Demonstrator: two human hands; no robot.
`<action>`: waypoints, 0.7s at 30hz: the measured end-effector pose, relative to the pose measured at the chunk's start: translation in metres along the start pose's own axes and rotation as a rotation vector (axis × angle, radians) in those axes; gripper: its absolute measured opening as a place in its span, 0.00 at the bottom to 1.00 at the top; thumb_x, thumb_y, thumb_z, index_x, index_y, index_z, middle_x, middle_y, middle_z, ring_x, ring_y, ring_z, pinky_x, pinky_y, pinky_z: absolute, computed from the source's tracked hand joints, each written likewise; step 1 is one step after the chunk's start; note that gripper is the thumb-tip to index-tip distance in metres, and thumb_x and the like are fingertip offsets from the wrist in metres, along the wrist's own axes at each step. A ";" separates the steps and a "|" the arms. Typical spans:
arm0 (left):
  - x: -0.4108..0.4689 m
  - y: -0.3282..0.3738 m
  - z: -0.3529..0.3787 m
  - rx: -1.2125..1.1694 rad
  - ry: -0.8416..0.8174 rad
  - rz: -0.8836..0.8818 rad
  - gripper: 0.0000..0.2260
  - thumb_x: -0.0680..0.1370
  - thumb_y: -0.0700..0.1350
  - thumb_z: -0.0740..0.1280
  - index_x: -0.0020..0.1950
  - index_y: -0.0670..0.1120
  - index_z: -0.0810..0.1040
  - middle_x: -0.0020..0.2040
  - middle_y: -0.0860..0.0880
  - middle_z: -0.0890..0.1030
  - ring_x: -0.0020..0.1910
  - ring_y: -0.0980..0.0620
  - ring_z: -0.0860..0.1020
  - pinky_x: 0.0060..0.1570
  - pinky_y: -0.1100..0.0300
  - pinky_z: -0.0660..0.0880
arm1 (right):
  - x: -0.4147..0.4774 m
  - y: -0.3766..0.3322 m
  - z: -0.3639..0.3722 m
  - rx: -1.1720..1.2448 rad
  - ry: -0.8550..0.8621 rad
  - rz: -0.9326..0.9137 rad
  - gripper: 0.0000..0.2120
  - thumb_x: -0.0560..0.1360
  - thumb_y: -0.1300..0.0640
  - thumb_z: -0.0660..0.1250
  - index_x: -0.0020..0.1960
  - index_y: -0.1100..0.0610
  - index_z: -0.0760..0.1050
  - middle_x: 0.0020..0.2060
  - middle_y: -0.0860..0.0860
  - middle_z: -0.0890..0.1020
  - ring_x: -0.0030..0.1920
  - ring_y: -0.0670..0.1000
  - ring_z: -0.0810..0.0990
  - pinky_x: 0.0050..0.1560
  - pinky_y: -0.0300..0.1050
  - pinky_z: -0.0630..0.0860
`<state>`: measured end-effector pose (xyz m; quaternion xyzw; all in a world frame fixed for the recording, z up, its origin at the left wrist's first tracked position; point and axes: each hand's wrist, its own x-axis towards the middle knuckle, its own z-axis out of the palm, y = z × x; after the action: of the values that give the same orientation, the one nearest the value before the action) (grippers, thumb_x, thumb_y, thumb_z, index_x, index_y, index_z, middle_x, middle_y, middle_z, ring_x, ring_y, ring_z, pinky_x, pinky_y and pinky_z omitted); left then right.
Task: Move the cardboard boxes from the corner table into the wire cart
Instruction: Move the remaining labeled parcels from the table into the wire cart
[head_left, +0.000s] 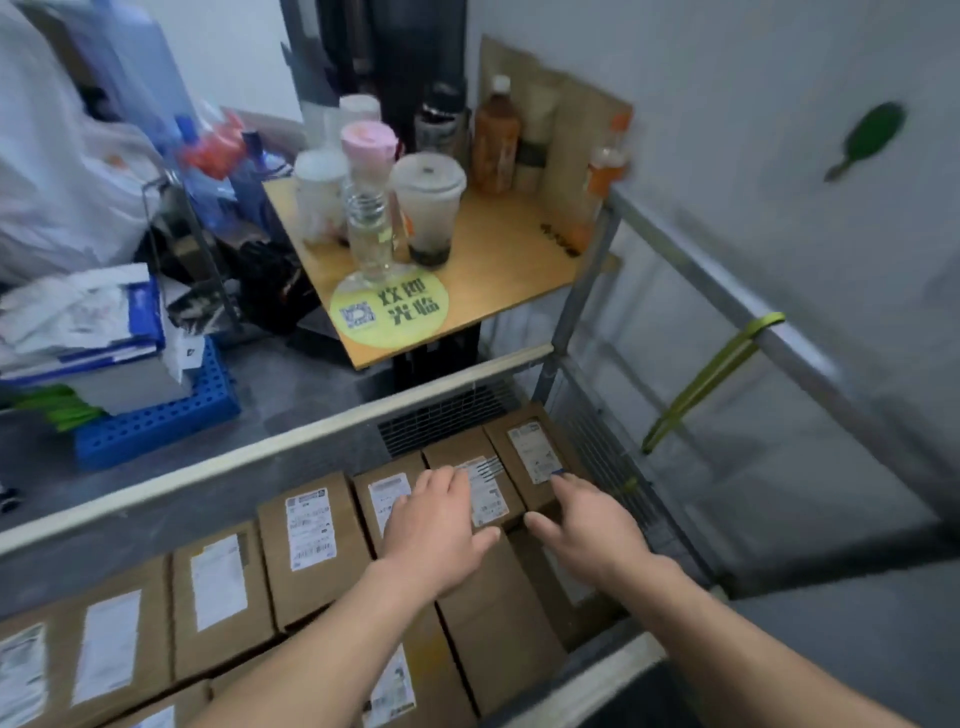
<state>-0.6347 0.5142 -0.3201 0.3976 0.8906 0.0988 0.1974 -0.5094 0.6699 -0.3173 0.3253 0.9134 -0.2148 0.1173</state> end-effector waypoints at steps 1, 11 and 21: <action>0.001 0.007 -0.016 0.010 0.023 0.034 0.37 0.77 0.65 0.64 0.79 0.47 0.59 0.78 0.48 0.63 0.77 0.47 0.60 0.74 0.47 0.63 | -0.007 -0.003 -0.015 0.002 0.032 0.009 0.30 0.79 0.36 0.61 0.74 0.54 0.69 0.73 0.54 0.73 0.73 0.55 0.70 0.70 0.51 0.71; -0.007 0.094 -0.099 0.100 0.114 0.346 0.36 0.77 0.68 0.61 0.78 0.49 0.62 0.77 0.50 0.65 0.76 0.49 0.62 0.71 0.48 0.65 | -0.095 0.009 -0.110 0.076 0.271 0.151 0.31 0.80 0.34 0.59 0.75 0.53 0.68 0.71 0.51 0.75 0.70 0.54 0.73 0.67 0.50 0.70; -0.068 0.228 -0.093 0.105 0.113 0.647 0.34 0.77 0.67 0.62 0.77 0.49 0.63 0.75 0.50 0.67 0.75 0.49 0.64 0.70 0.48 0.67 | -0.237 0.093 -0.138 0.143 0.398 0.405 0.30 0.76 0.32 0.59 0.69 0.51 0.74 0.66 0.52 0.80 0.65 0.57 0.77 0.62 0.53 0.75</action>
<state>-0.4808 0.6137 -0.1418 0.6631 0.7317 0.1324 0.0852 -0.2797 0.6702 -0.1414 0.5441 0.8175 -0.1827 -0.0471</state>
